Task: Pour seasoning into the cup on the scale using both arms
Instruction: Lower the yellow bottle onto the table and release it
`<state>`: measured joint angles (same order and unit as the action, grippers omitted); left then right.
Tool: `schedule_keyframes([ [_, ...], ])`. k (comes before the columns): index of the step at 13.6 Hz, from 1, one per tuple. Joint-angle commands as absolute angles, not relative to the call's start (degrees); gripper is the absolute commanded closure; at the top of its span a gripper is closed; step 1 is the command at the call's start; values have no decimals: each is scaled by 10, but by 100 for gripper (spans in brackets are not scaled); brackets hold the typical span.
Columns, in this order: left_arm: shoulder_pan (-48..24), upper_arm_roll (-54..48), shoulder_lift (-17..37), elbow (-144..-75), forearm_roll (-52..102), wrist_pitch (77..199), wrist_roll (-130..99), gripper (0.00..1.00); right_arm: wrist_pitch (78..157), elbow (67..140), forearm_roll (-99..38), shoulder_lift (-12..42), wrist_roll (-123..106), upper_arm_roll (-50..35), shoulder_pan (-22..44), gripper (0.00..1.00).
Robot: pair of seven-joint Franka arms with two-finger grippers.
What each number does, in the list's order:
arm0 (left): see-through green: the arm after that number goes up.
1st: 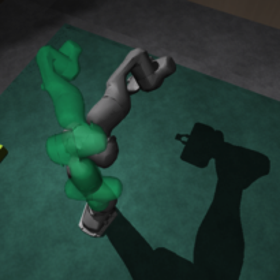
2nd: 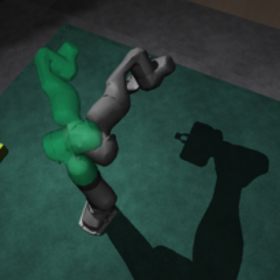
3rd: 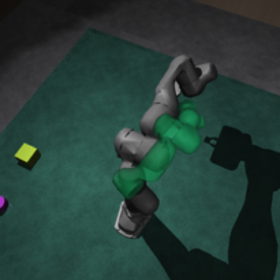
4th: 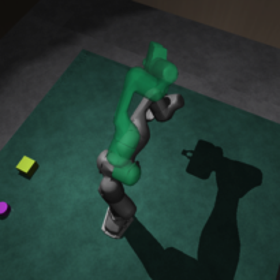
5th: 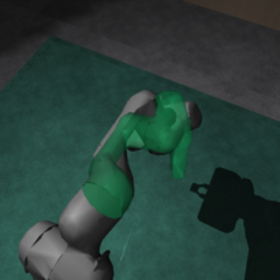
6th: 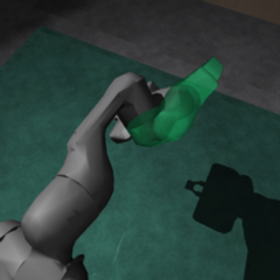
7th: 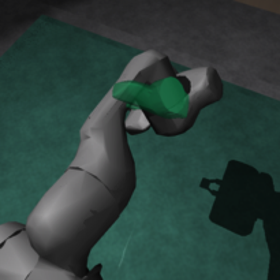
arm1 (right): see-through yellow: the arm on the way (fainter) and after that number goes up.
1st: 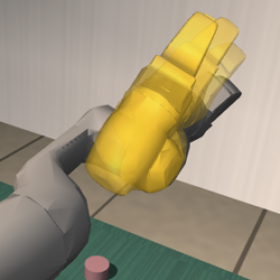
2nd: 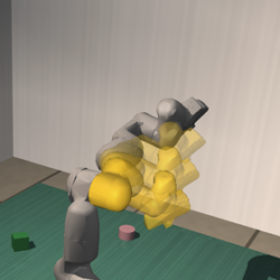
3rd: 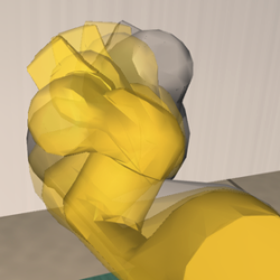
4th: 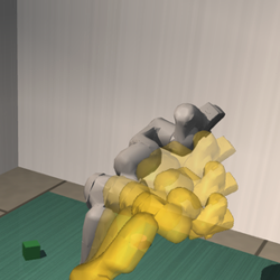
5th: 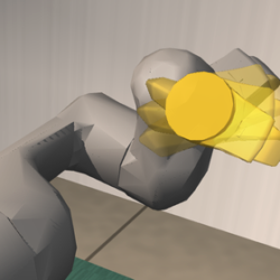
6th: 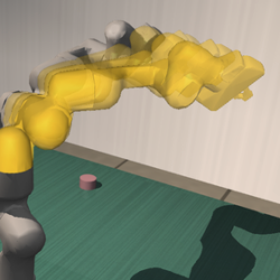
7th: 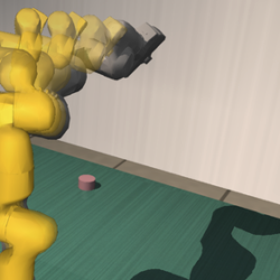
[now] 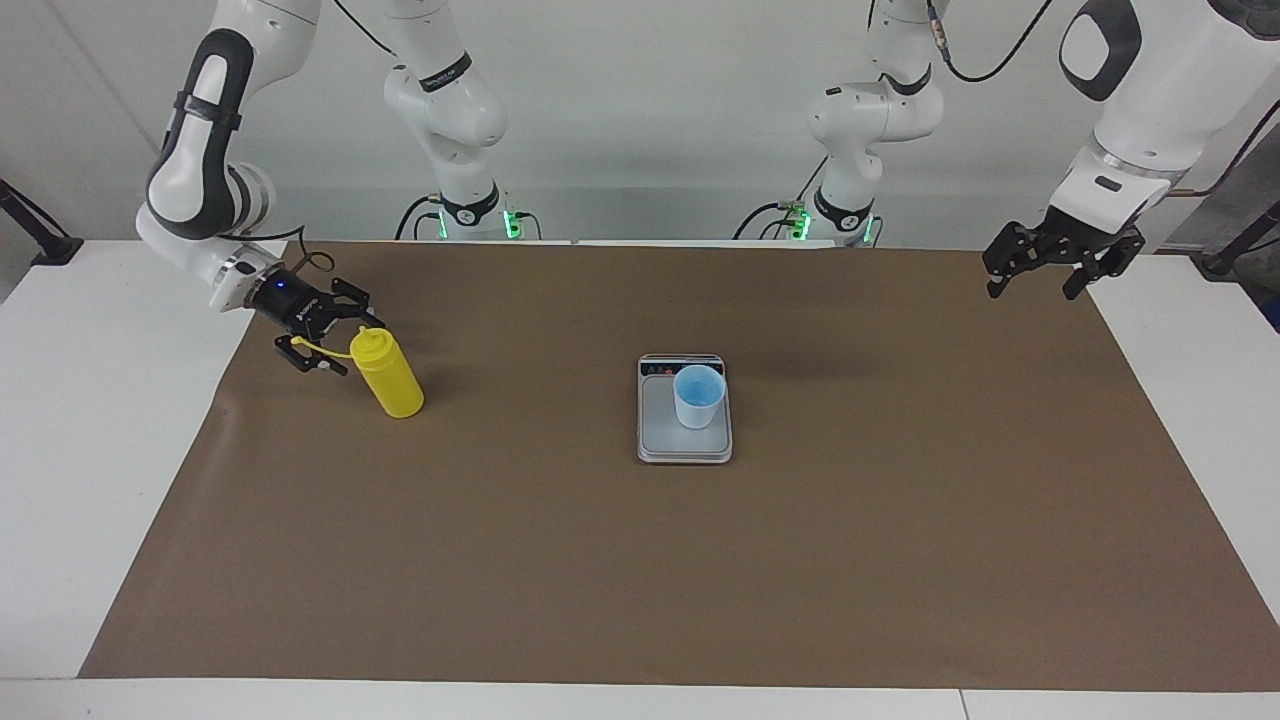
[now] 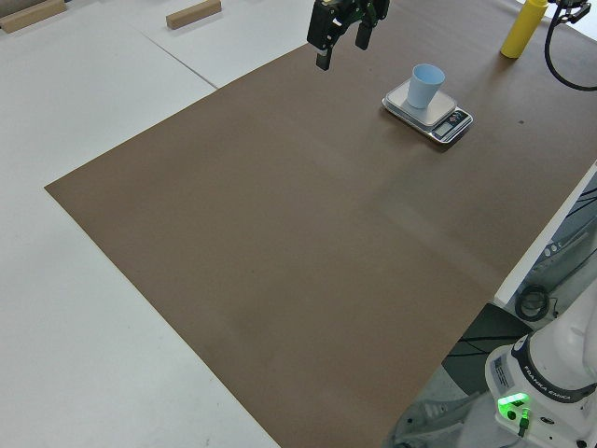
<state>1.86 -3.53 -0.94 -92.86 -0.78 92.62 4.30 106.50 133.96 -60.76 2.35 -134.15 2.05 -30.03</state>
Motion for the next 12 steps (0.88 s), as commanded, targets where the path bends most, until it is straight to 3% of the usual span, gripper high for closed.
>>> schedule_keyframes([
  [1, 18, -31, -25, -944, 2, 925, 42, 0, 1060, 1321, -535, -17, -1280, 21, -305, 0],
  [12, 18, -31, -25, -944, 2, 925, 42, 0, 1064, 1244, -288, -100, -980, 35, -298, 0],
])
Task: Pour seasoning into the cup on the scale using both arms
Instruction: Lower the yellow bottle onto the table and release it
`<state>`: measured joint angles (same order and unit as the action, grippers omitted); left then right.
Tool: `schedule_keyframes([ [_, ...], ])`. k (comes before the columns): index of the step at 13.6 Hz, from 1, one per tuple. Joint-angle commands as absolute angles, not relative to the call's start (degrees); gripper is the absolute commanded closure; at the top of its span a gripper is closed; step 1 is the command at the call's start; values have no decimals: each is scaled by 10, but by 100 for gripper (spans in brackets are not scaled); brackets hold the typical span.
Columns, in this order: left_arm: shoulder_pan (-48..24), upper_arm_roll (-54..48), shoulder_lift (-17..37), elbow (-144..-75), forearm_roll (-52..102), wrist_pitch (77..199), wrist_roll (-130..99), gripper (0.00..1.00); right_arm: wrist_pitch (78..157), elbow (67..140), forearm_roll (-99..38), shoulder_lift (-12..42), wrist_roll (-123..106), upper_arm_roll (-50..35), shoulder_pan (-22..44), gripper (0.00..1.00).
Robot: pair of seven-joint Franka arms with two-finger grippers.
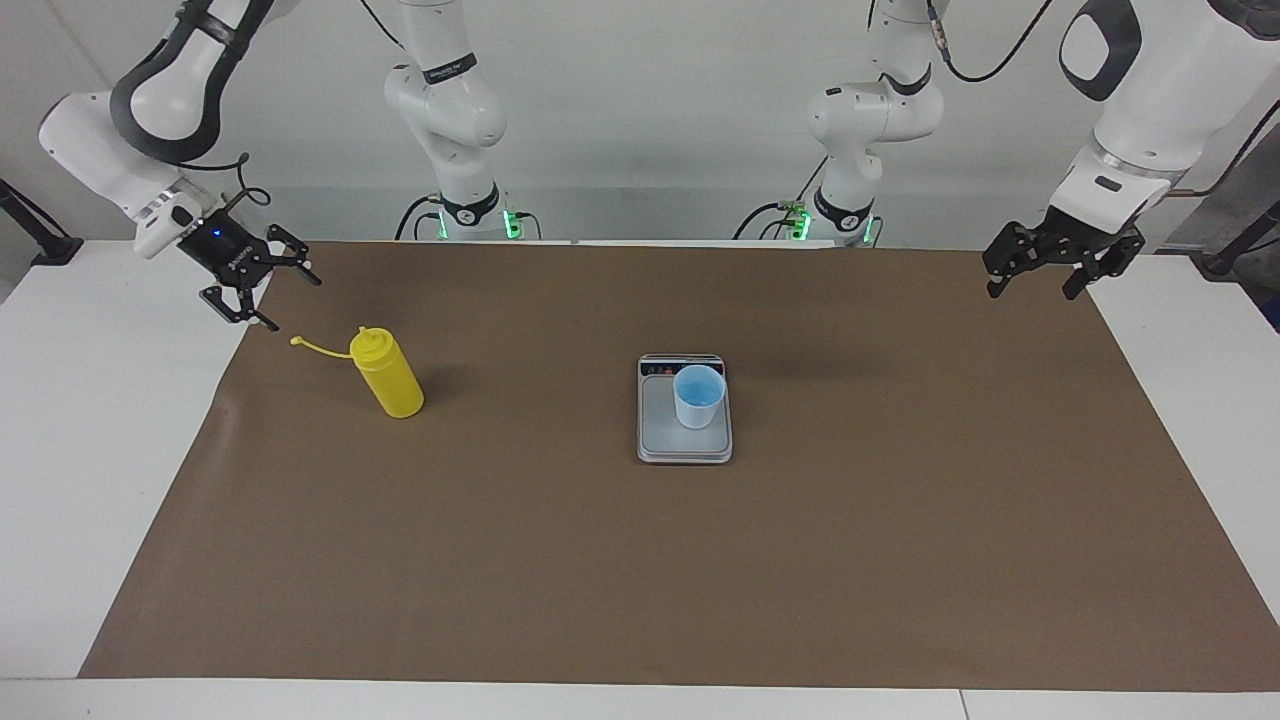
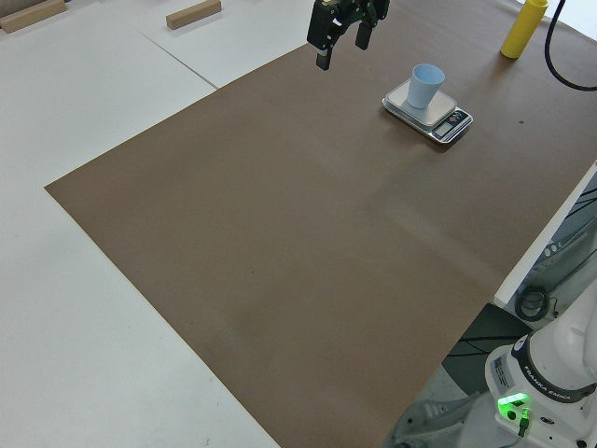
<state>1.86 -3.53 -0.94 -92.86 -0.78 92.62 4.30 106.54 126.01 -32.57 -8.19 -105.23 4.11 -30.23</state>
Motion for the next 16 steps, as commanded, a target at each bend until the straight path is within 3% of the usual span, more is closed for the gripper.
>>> schedule_keyframes([
  [1, 18, -32, -25, -944, 2, 925, 42, 0, 1063, 1226, -253, -102, -930, 30, -294, 0],
  [13, 18, -32, -25, -944, 2, 925, 42, 0, 1067, 1152, -203, -105, -404, -65, -284, 0],
  [16, 18, -32, -25, -945, 2, 925, 42, 0, 1066, 1097, -151, -77, -228, -68, -238, 0],
])
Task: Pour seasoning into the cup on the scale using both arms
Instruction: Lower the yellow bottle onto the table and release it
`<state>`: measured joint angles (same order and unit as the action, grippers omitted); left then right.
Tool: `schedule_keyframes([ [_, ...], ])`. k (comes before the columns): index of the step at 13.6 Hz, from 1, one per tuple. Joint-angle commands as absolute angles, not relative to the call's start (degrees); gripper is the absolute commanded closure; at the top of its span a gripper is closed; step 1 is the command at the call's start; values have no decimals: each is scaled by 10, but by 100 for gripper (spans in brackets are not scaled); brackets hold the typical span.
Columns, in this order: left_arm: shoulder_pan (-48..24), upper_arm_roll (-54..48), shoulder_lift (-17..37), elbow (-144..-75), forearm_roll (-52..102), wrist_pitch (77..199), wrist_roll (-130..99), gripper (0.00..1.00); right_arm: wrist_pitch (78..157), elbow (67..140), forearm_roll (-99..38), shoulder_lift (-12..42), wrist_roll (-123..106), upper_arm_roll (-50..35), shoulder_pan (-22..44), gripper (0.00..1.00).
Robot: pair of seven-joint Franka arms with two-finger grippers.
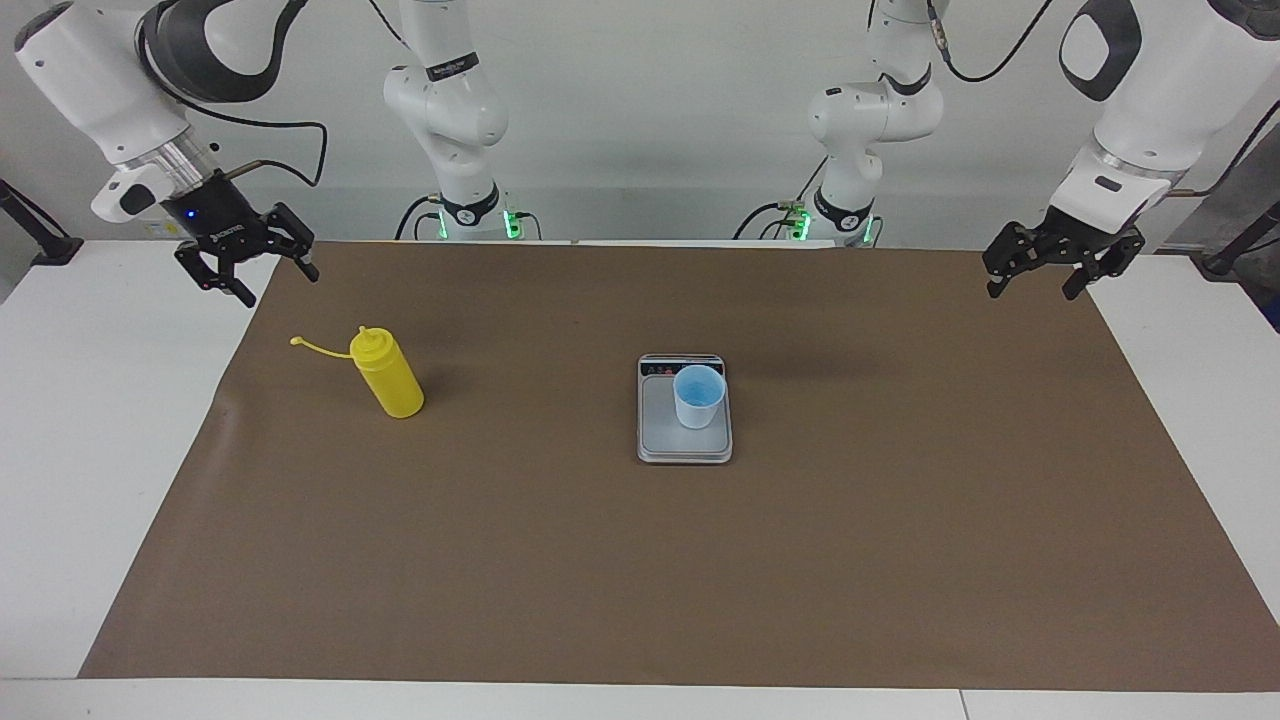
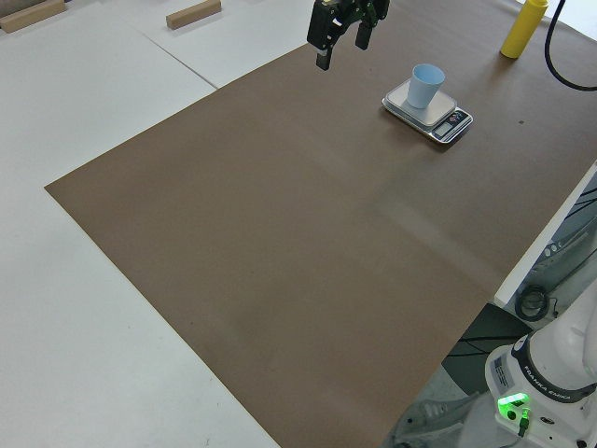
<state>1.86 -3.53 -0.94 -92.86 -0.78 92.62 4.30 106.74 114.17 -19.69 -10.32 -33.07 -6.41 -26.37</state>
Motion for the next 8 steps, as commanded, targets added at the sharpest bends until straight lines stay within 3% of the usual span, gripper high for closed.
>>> schedule_keyframes([
  [1, 18, -32, -25, -944, 2, 925, 42, 0, 1066, 1078, -122, -69, -179, -68, -216, 0],
  [8, 18, -32, -25, -944, 2, 925, 42, 0, 1034, 1003, 15, -46, 24, -68, -125, 0],
])
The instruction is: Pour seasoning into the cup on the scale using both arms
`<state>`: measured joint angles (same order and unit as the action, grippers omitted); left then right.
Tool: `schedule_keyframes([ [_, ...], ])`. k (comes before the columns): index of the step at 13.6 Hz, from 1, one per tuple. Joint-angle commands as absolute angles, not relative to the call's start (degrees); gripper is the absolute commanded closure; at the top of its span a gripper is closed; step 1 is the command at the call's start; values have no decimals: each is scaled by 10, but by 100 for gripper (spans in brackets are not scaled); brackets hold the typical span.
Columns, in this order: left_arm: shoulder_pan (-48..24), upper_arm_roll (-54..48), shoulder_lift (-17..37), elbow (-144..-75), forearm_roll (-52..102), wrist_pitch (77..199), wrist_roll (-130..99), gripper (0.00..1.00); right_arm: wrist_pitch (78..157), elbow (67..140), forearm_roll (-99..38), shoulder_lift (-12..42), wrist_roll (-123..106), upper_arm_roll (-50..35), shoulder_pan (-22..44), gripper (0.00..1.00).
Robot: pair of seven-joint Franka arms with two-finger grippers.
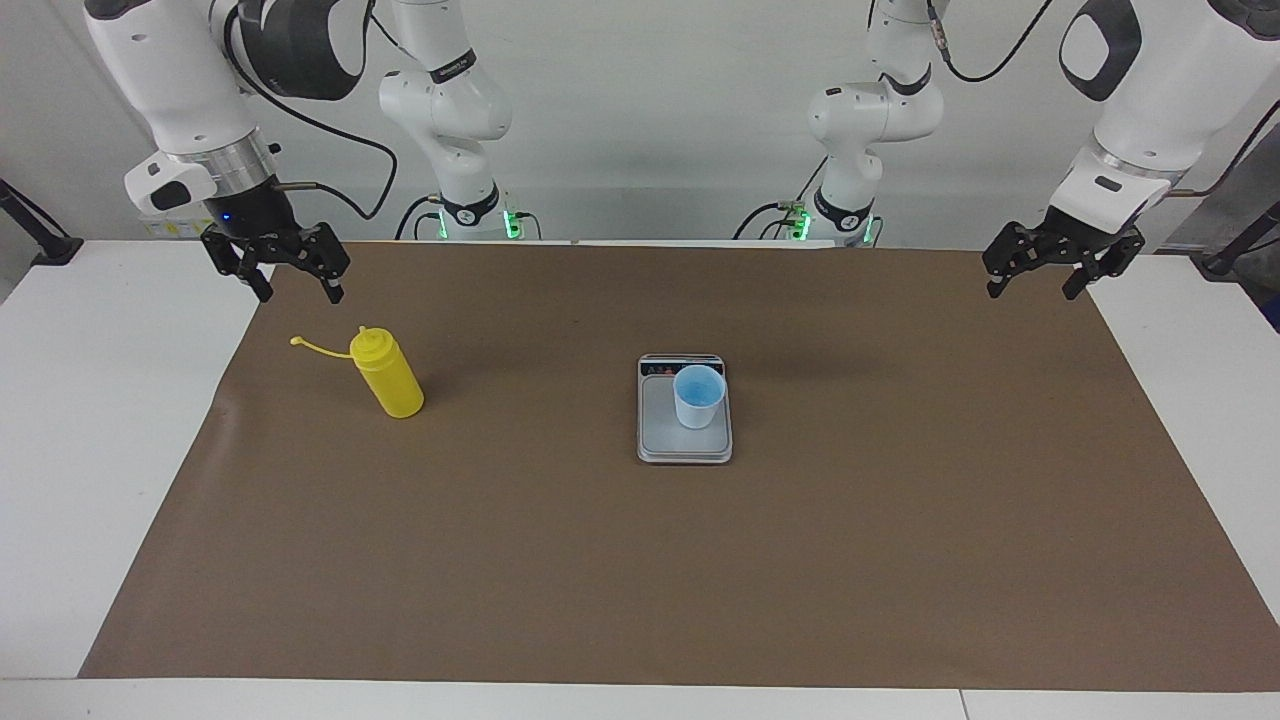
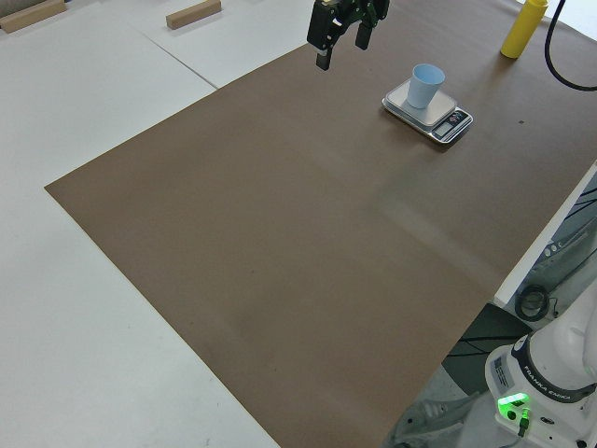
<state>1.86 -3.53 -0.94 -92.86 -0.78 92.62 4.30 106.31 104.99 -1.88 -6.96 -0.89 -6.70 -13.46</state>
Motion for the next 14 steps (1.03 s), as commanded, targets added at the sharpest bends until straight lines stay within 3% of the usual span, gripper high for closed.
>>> schedule_keyframes([
  [1, 18, -32, -25, -945, 2, 924, 42, 0, 1014, 981, 24, -38, 39, -68, -119, 0],
  [5, 18, -32, -25, -944, 2, 925, 42, 0, 941, 905, 53, -9, 65, -68, -98, 0],
  [14, 18, -32, -25, -944, 2, 925, 42, 0, 896, 896, 42, -16, 144, -87, -48, 0],
])
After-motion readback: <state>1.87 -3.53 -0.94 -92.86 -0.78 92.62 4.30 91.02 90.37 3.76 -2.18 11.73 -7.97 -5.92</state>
